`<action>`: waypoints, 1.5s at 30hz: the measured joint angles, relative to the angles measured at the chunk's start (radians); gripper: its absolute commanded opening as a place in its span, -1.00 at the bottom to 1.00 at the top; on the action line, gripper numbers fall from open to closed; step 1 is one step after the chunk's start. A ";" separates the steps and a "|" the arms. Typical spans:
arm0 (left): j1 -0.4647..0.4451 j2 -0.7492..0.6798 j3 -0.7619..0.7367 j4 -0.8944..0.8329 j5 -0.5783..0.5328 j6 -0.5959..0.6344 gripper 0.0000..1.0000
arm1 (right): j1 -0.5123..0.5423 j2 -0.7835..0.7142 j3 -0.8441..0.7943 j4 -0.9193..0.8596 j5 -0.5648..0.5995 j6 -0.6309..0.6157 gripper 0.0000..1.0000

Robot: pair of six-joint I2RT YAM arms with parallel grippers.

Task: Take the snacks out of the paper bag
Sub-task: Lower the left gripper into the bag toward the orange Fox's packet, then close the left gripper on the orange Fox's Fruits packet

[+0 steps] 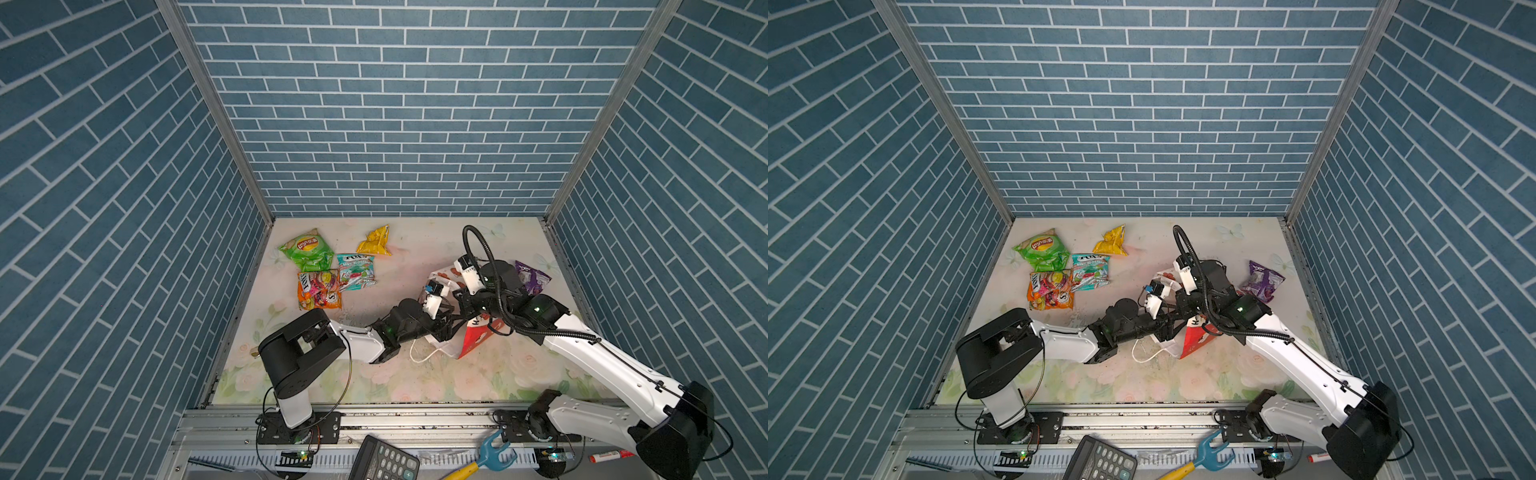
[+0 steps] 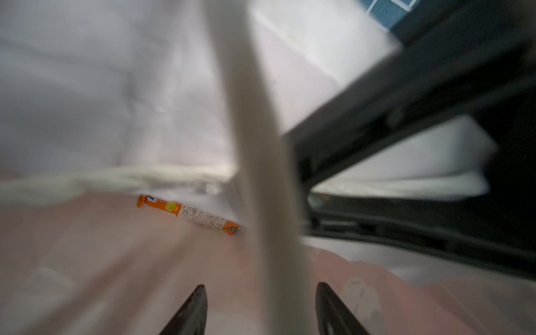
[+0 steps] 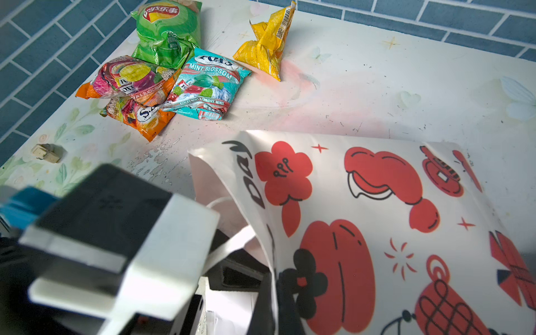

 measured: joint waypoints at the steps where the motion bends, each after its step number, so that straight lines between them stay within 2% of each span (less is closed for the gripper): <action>1: 0.000 0.008 0.008 0.002 0.002 0.001 0.22 | 0.000 0.000 0.000 0.000 0.000 0.000 -1.00; 10: 0.000 0.040 0.024 0.022 0.007 0.008 0.21 | 0.000 0.000 0.003 0.000 0.001 0.000 -1.00; 18: -0.001 0.062 0.008 0.076 0.007 0.008 0.08 | 0.000 0.000 0.034 -0.002 0.012 0.000 -1.00; 29: -0.011 0.084 0.005 0.085 0.000 0.029 0.00 | 0.000 0.015 0.057 -0.010 0.024 0.000 -1.00; 39: -0.062 0.132 0.048 0.034 -0.005 0.082 0.01 | 0.000 0.036 0.083 -0.013 0.027 0.000 -1.00; 45: -0.060 0.186 0.136 -0.042 -0.004 0.093 0.16 | -0.005 0.036 0.083 -0.009 0.031 -0.001 -1.00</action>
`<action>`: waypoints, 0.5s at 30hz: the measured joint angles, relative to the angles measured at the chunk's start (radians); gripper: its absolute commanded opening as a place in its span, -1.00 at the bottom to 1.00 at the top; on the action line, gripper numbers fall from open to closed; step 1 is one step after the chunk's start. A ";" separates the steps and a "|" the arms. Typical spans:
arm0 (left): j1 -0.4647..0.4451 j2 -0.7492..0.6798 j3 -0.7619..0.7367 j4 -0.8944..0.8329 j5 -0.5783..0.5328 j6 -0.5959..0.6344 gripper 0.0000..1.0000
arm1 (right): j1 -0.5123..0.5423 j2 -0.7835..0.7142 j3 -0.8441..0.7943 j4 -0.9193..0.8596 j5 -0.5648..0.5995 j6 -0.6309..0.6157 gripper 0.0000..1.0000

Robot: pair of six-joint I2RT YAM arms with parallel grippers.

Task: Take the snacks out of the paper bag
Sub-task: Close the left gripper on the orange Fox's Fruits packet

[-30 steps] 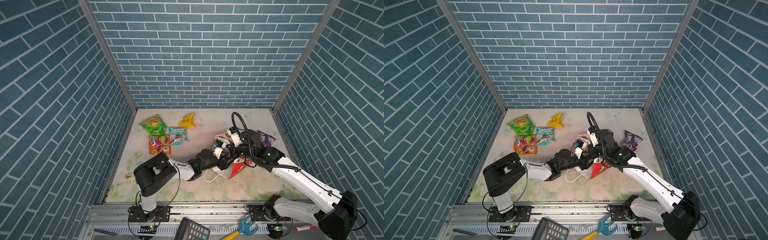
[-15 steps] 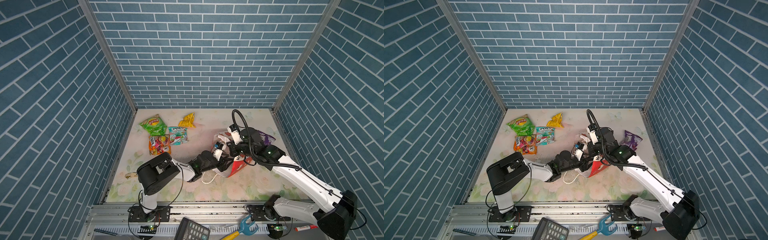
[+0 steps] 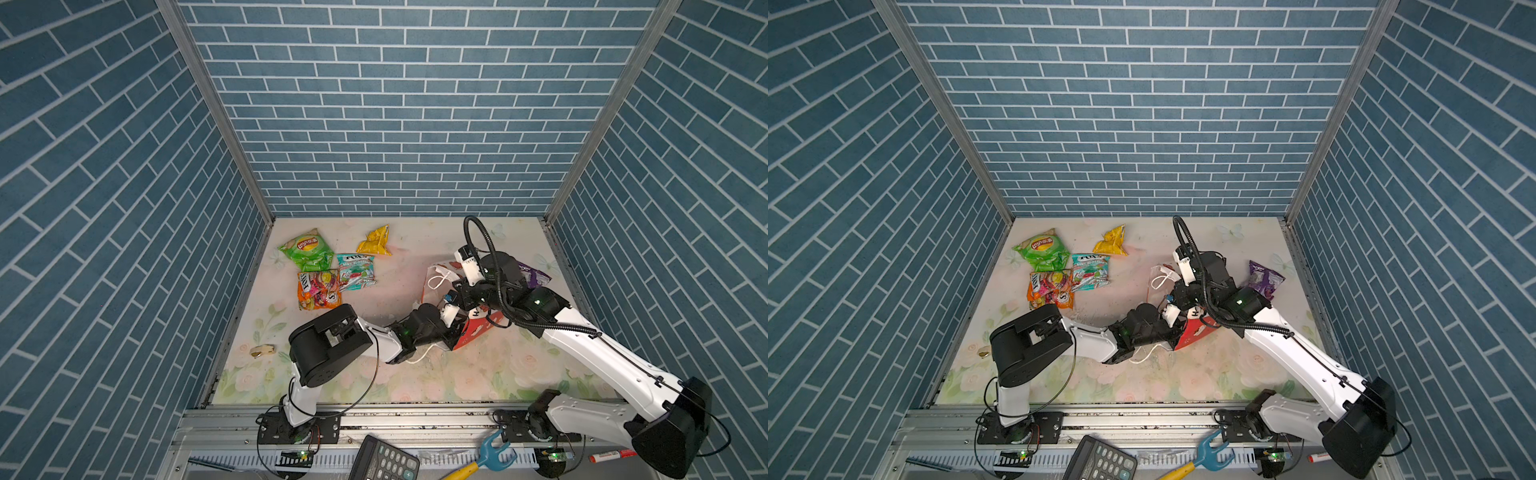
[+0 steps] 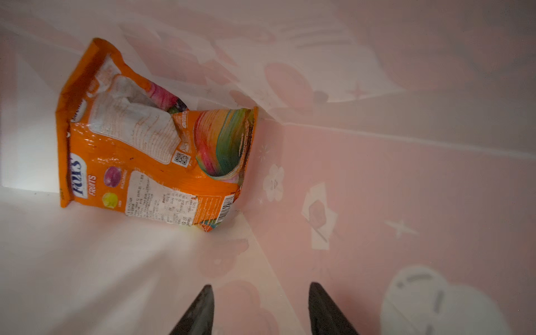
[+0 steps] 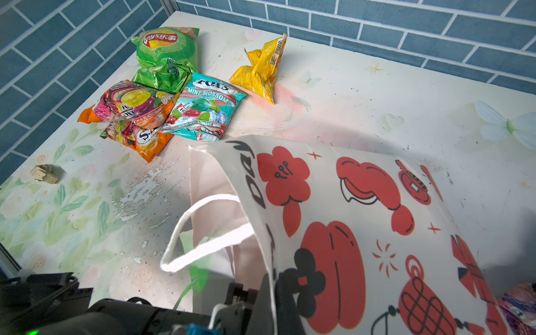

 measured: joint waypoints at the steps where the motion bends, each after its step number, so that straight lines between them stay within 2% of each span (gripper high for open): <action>1: 0.002 0.014 0.014 -0.007 0.001 0.000 0.24 | 0.000 0.000 0.000 0.000 0.000 0.000 -1.00; 6: 0.010 0.044 0.058 -0.031 -0.006 -0.001 0.64 | -0.003 -0.003 0.000 0.000 0.000 -0.007 -1.00; 11: 0.013 0.057 0.082 -0.040 -0.044 0.000 0.82 | -0.008 -0.011 0.000 0.000 0.000 -0.008 -1.00; 15: 0.013 0.071 0.093 -0.026 -0.091 0.000 0.88 | -0.008 -0.018 -0.002 0.004 0.000 -0.007 -1.00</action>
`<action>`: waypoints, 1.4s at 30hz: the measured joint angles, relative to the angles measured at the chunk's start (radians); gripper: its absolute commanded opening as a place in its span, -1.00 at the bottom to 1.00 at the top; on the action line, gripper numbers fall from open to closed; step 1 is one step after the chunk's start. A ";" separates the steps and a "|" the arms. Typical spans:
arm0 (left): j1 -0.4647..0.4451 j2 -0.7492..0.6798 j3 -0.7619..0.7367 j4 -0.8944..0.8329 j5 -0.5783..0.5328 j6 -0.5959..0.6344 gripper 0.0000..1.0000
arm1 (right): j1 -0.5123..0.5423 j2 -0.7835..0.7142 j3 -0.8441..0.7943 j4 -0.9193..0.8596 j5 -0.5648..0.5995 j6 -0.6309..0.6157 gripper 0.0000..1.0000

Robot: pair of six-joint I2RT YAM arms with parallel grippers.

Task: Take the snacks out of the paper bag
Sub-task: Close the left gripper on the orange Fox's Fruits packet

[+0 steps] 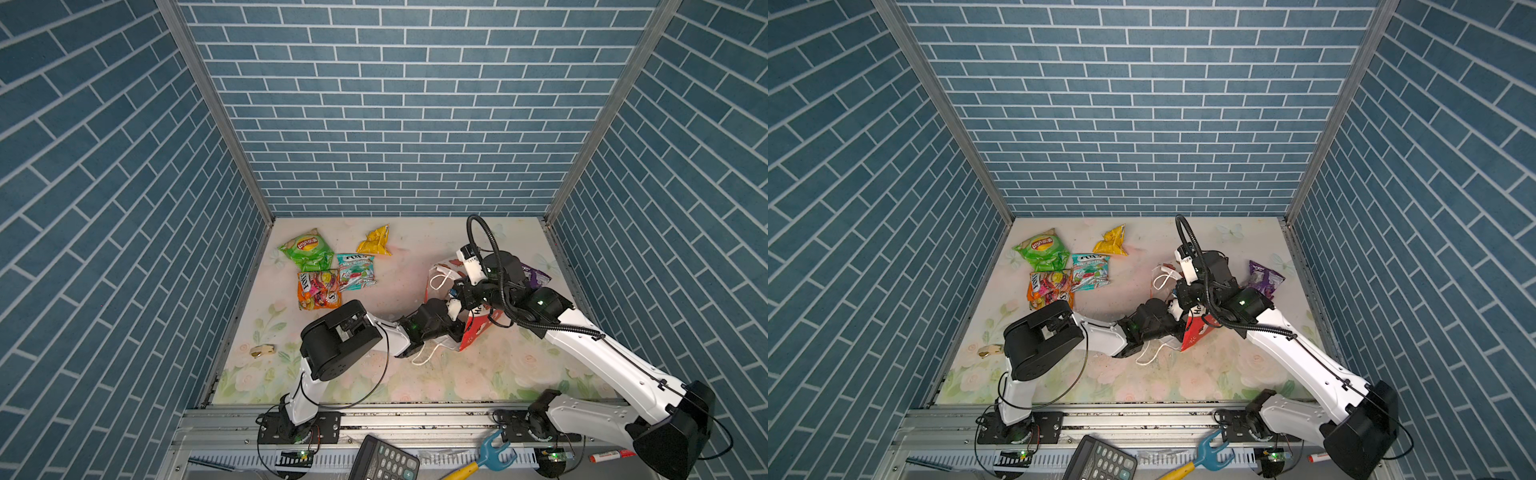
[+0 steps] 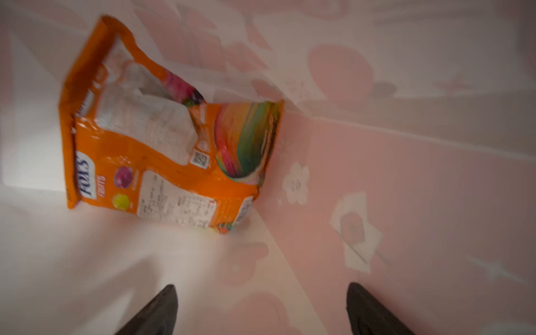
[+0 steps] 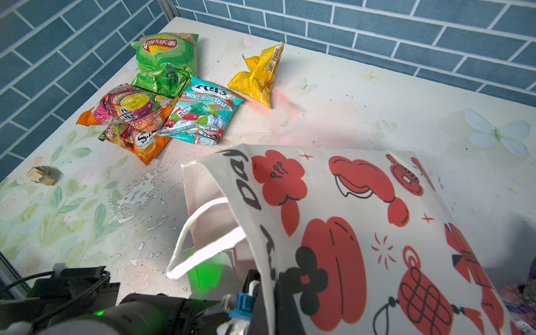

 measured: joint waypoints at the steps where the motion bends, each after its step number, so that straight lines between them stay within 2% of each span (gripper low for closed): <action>1: 0.000 0.007 0.006 0.009 -0.011 0.000 0.88 | 0.000 -0.003 -0.002 0.005 0.000 0.000 -1.00; 8: 0.002 0.061 0.061 0.051 -0.072 -0.020 0.92 | 0.001 -0.026 -0.015 0.031 -0.023 0.005 -1.00; 18: 0.004 0.099 0.120 0.025 -0.140 -0.051 0.91 | 0.001 -0.047 -0.050 0.060 -0.026 0.020 -1.00; 24: 0.006 0.161 0.208 -0.003 -0.151 -0.066 0.74 | 0.000 -0.055 -0.056 0.072 -0.026 0.030 -1.00; 29: 0.006 0.174 0.244 -0.037 -0.167 -0.081 0.41 | 0.000 -0.066 -0.062 0.076 -0.028 0.031 -1.00; 32: 0.008 0.175 0.252 -0.049 -0.179 -0.095 -0.01 | -0.001 -0.079 -0.071 0.080 -0.030 0.035 -1.00; 36: 0.019 0.175 0.261 -0.063 -0.177 -0.108 -0.31 | -0.005 -0.094 -0.081 0.081 -0.031 0.038 -1.00; 38: 0.024 0.175 0.262 -0.065 -0.175 -0.113 -0.55 | -0.006 -0.098 -0.083 0.080 -0.030 0.038 -1.00; 42: 0.025 0.175 0.261 -0.064 -0.177 -0.111 -0.78 | -0.008 -0.103 -0.084 0.080 -0.030 0.038 -1.00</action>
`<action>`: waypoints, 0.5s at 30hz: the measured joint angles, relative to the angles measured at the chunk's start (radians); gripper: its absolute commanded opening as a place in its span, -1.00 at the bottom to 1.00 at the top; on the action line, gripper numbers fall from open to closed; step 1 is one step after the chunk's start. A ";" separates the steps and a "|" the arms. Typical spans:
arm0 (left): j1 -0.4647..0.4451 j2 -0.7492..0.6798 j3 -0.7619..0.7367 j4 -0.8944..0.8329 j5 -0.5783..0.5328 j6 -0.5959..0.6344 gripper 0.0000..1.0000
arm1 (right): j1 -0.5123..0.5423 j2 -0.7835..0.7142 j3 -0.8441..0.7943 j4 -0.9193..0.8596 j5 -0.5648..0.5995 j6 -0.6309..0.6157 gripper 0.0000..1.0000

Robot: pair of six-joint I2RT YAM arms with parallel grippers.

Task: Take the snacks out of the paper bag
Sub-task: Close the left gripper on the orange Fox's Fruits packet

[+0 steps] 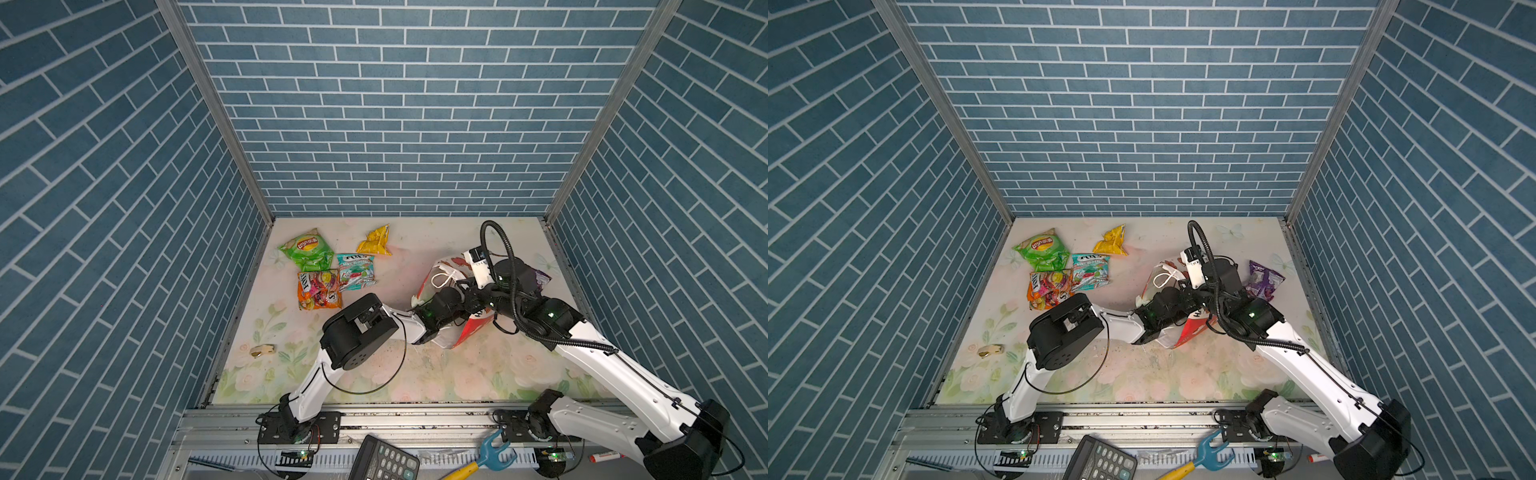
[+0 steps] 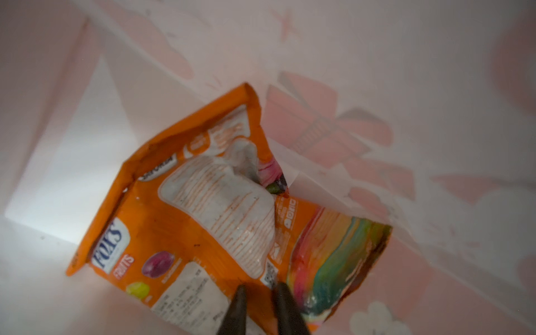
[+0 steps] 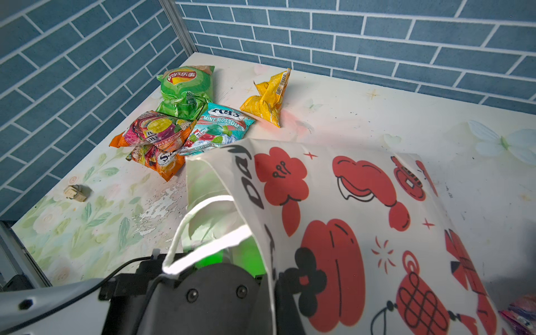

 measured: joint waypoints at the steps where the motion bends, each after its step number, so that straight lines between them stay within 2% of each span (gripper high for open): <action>1: 0.000 0.000 -0.002 0.002 0.000 0.002 -0.90 | -0.001 -0.003 -0.003 0.001 0.000 0.000 -1.00; 2: 0.000 -0.003 -0.006 0.001 0.000 0.004 -1.00 | -0.001 -0.006 -0.005 0.001 0.000 0.000 -1.00; 15: 0.004 -0.092 -0.110 0.007 -0.004 0.026 -1.00 | -0.001 -0.020 -0.015 0.005 0.003 0.000 -1.00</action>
